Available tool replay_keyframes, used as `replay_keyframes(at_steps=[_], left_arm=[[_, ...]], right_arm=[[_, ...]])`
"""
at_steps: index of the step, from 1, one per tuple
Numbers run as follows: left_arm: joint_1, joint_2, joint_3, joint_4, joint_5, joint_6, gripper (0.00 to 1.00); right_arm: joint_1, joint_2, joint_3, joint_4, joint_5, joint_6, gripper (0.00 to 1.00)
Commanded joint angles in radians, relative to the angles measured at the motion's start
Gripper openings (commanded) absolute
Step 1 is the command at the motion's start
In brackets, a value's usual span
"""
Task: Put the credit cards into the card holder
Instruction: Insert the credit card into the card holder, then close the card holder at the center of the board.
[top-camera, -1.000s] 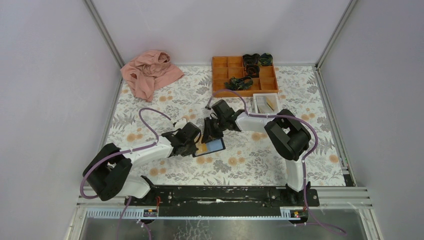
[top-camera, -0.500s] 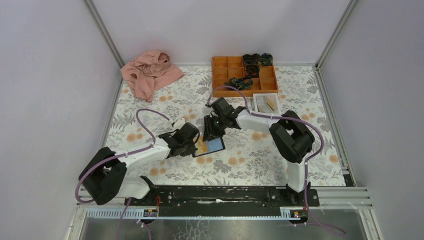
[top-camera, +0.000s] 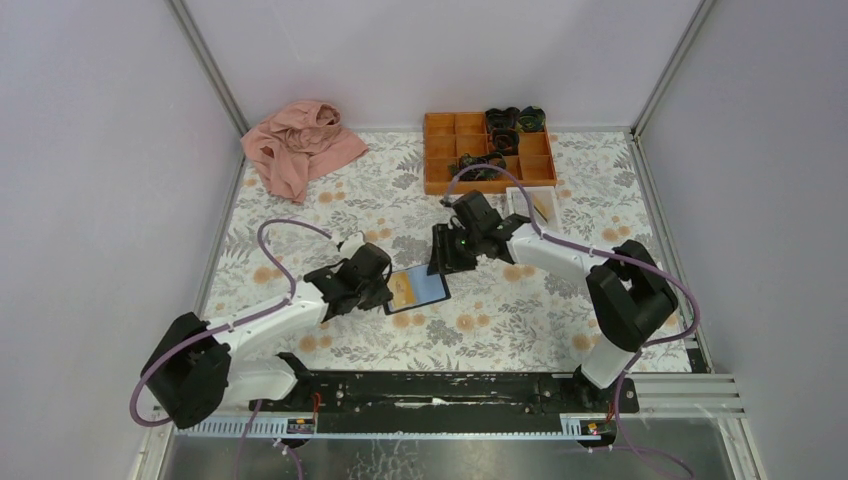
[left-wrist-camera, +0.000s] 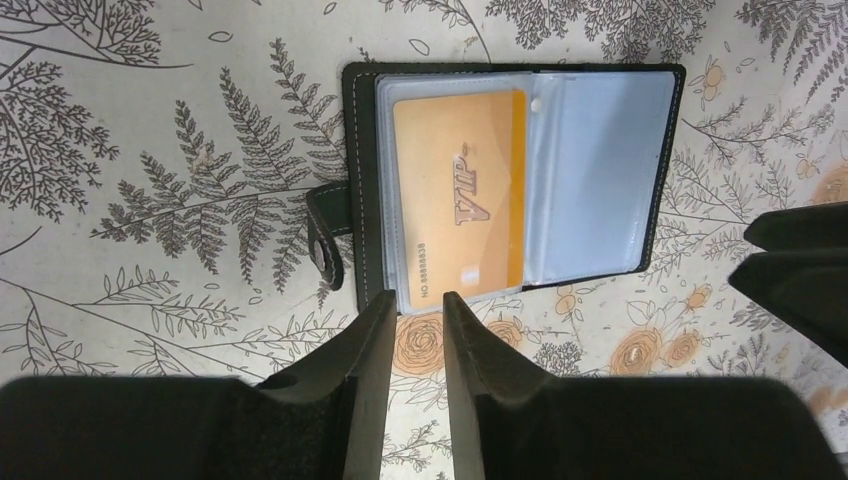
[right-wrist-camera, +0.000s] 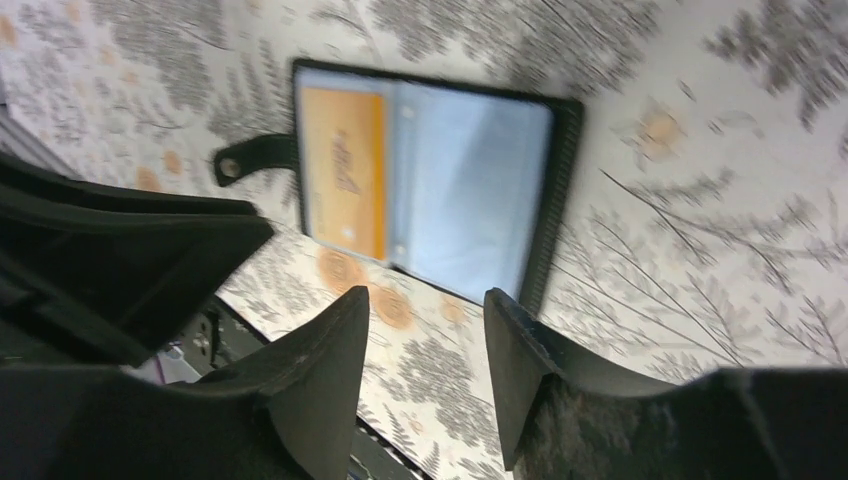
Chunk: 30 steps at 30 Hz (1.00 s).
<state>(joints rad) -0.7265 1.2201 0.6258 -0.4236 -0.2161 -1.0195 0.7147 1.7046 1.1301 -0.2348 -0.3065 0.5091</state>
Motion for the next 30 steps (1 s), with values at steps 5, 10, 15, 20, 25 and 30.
replay_keyframes(at_steps=[5,10,15,20,25,30], left_arm=[[0.004,-0.056,-0.079,-0.009,0.014,-0.051,0.31],[0.002,-0.051,-0.094,-0.01,0.018,-0.056,0.31],[0.001,-0.051,-0.107,-0.009,0.017,-0.061,0.31],[-0.002,-0.046,-0.122,-0.009,0.012,-0.07,0.31],[-0.003,-0.037,-0.129,0.003,0.01,-0.078,0.31],[-0.009,-0.02,-0.124,0.012,0.006,-0.083,0.31]], right_arm=[[-0.062,-0.088,-0.144,0.058,-0.011,-0.007,0.55],[-0.072,-0.078,-0.186,0.113,-0.047,0.012,0.55],[-0.076,-0.061,-0.229,0.177,-0.079,0.045,0.55],[-0.084,-0.047,-0.269,0.244,-0.108,0.078,0.55],[-0.087,-0.014,-0.299,0.288,-0.117,0.091,0.55],[-0.09,-0.006,-0.329,0.325,-0.122,0.106,0.55]])
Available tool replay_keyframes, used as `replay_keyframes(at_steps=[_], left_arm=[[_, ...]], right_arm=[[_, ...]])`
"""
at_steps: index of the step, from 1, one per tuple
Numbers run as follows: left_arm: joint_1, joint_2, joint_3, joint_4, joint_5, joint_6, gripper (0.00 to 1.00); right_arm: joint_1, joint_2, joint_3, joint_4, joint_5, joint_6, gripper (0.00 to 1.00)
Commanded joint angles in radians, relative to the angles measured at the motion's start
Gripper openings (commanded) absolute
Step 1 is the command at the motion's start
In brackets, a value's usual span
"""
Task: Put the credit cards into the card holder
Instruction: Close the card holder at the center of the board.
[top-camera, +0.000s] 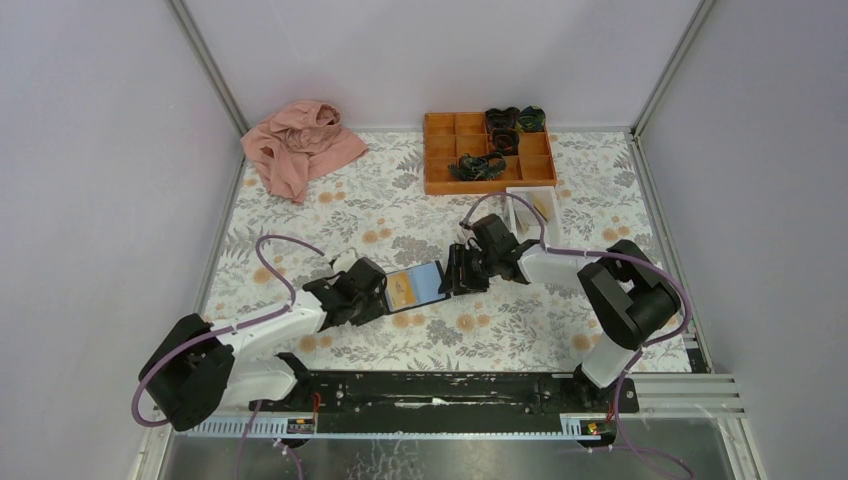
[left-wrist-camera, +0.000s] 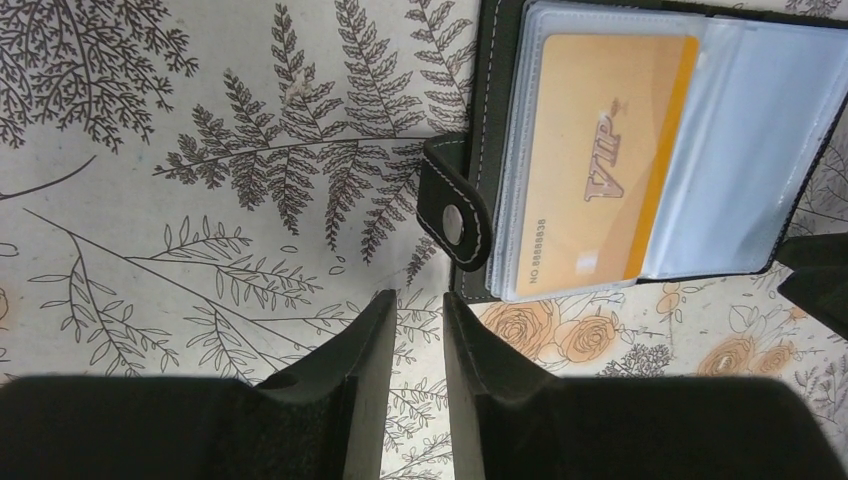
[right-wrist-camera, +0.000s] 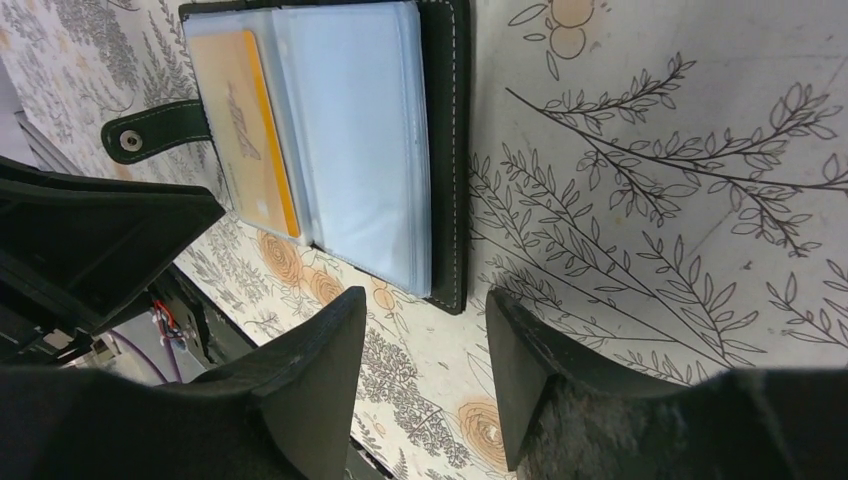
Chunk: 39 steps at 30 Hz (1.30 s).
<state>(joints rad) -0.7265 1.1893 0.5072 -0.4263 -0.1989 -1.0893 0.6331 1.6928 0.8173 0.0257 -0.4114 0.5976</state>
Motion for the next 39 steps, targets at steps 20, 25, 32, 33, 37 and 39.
replay_keyframes(at_steps=[20,25,32,33,37,39], left_arm=[[-0.014,0.09,0.014,0.043,-0.014,0.005,0.3],[-0.015,0.107,0.011,0.053,-0.012,0.017,0.3],[-0.014,0.131,0.007,0.065,-0.004,0.029,0.3],[-0.014,0.131,0.007,0.067,-0.002,0.029,0.3],[-0.015,0.135,0.009,0.072,-0.001,0.033,0.3],[-0.015,0.138,0.01,0.072,-0.001,0.035,0.3]], right_arm=[[-0.018,0.056,-0.134,0.287,-0.114,0.146,0.56],[-0.017,0.046,-0.16,0.378,-0.138,0.189,0.55],[-0.016,0.053,-0.159,0.459,-0.161,0.237,0.5],[-0.015,0.055,-0.155,0.459,-0.16,0.236,0.5],[-0.01,0.074,-0.136,0.456,-0.158,0.236,0.46],[-0.009,0.081,-0.127,0.453,-0.156,0.234,0.41]])
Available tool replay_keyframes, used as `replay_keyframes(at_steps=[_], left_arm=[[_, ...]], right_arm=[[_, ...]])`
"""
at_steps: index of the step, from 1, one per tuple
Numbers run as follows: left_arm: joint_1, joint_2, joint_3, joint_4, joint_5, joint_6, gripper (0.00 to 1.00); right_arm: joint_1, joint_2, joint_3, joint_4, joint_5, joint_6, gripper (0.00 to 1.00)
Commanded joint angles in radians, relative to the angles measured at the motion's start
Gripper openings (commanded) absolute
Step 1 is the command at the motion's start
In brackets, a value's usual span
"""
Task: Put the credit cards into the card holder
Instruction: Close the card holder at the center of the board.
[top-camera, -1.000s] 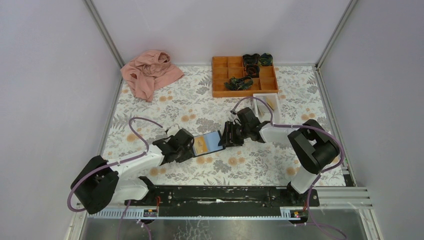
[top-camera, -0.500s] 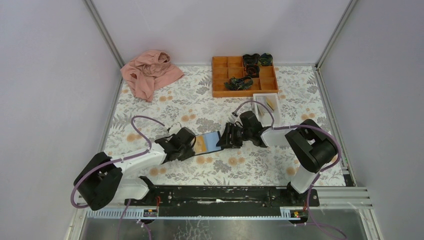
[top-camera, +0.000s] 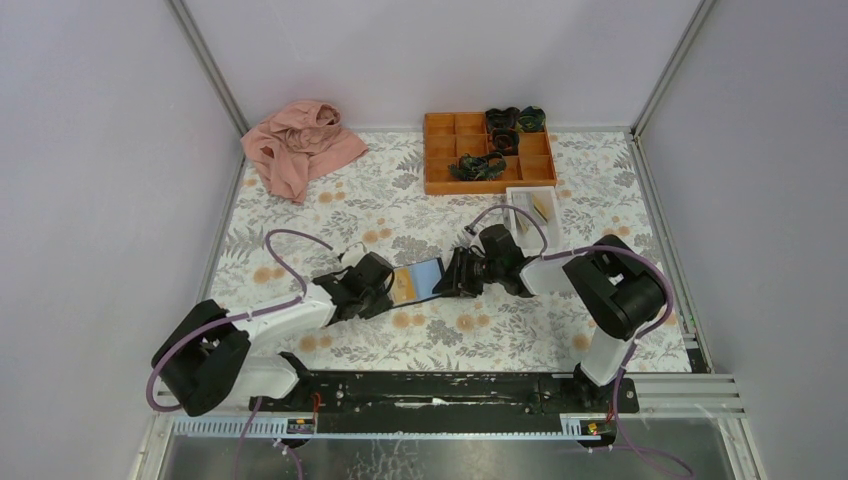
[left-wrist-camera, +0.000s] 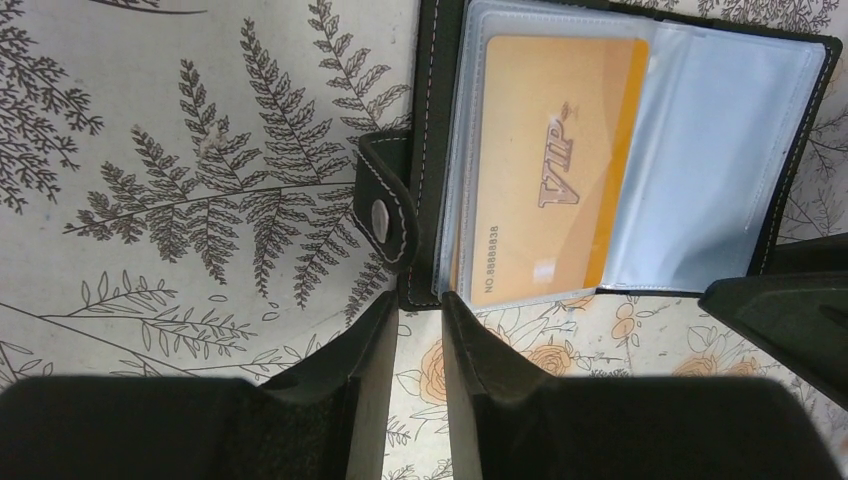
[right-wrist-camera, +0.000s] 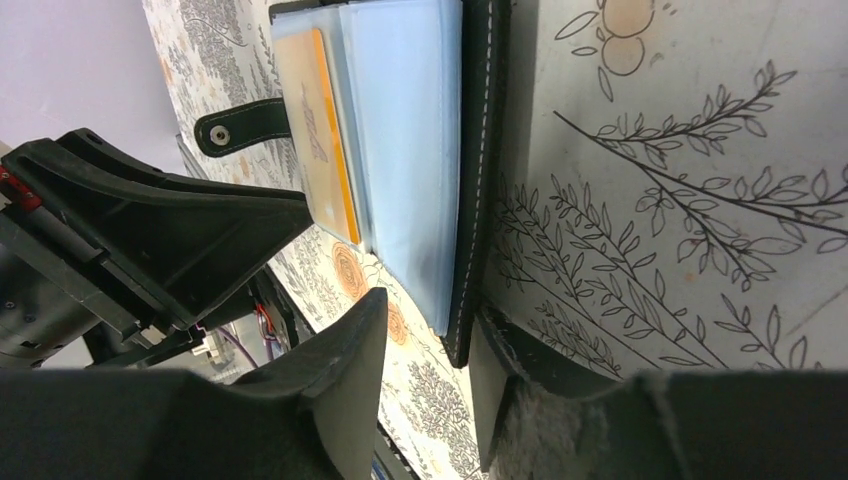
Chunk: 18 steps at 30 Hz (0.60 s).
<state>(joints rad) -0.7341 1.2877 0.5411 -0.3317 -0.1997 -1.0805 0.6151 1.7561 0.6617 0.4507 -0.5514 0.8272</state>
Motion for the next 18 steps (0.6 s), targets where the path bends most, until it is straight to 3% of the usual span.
replay_keyframes(at_steps=[1,10,18], left_arm=[[-0.007,0.04,-0.023,-0.023,0.0,0.027,0.3],[-0.008,-0.03,0.012,-0.096,-0.037,0.015,0.35],[-0.006,-0.189,0.011,-0.205,-0.163,-0.064,0.51]], right_arm=[[0.01,0.021,0.033,0.024,-0.016,0.002,0.37],[0.009,0.002,0.047,-0.008,0.004,-0.01,0.0],[-0.002,-0.04,0.03,-0.02,0.01,-0.004,0.0]])
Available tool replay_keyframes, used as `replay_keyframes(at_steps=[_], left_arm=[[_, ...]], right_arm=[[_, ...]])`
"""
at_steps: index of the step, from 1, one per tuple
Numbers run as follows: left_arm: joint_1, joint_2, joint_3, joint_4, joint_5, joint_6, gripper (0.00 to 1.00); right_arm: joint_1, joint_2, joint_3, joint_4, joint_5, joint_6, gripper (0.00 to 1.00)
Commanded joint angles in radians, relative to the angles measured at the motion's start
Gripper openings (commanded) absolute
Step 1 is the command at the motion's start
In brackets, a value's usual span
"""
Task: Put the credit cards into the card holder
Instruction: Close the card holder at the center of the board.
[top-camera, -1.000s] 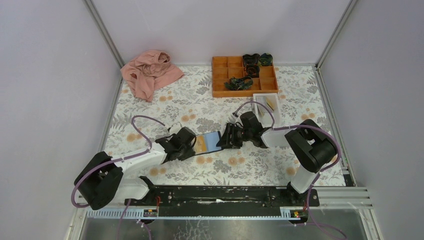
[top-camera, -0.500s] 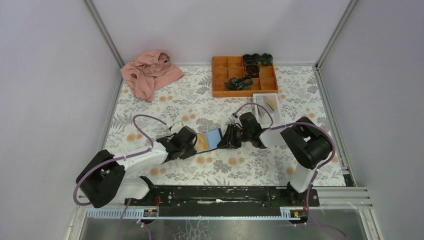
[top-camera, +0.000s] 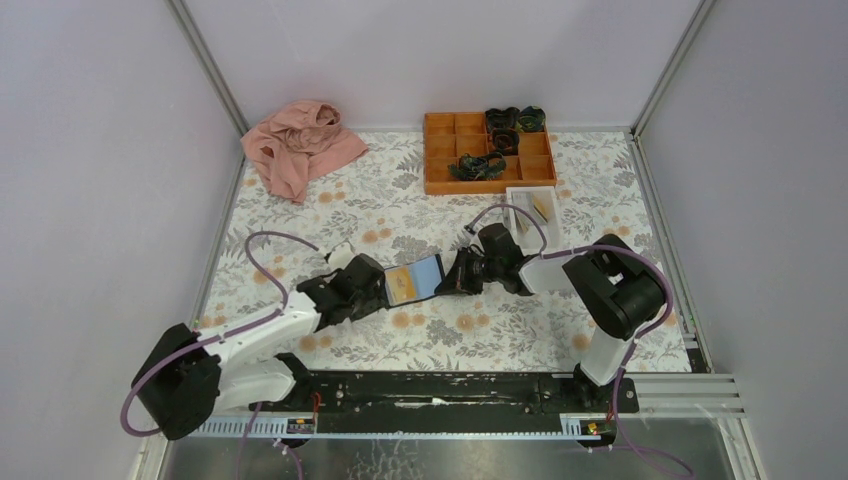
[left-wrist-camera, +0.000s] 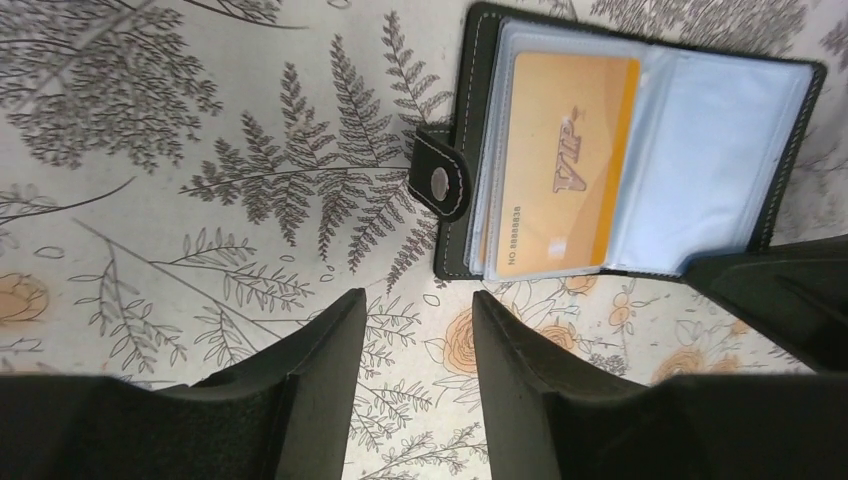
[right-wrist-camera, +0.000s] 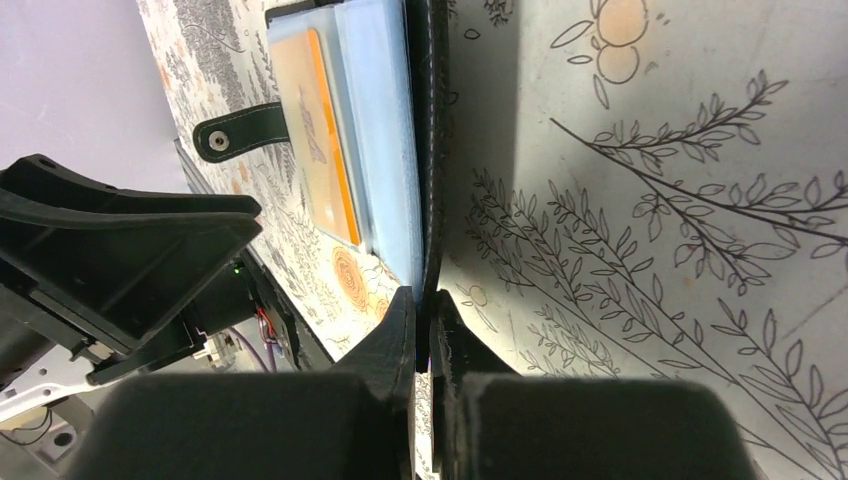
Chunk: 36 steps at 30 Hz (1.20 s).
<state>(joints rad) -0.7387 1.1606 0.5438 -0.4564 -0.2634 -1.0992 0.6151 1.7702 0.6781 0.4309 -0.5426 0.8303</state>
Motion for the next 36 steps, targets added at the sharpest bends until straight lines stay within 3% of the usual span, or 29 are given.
replay_keyframes(at_steps=[1,7,14,25,36], left_arm=[[-0.002,-0.069,0.004,-0.08,-0.102,-0.051,0.53],[-0.001,-0.049,-0.014,-0.06,-0.087,-0.079,0.54],[0.005,-0.185,-0.071,-0.044,-0.148,-0.152,0.59],[0.009,-0.235,-0.164,0.018,-0.089,-0.222,0.59],[0.009,-0.265,-0.238,0.078,-0.039,-0.266,0.59]], right_arm=[[-0.003,-0.056,0.014,-0.001,-0.002,-0.009,0.0],[-0.005,-0.073,0.005,0.006,-0.026,0.006,0.0],[-0.032,-0.103,-0.035,0.027,-0.07,0.046,0.0],[-0.036,-0.149,-0.139,0.262,-0.105,0.232,0.0],[-0.055,-0.188,-0.171,0.359,-0.099,0.353,0.0]])
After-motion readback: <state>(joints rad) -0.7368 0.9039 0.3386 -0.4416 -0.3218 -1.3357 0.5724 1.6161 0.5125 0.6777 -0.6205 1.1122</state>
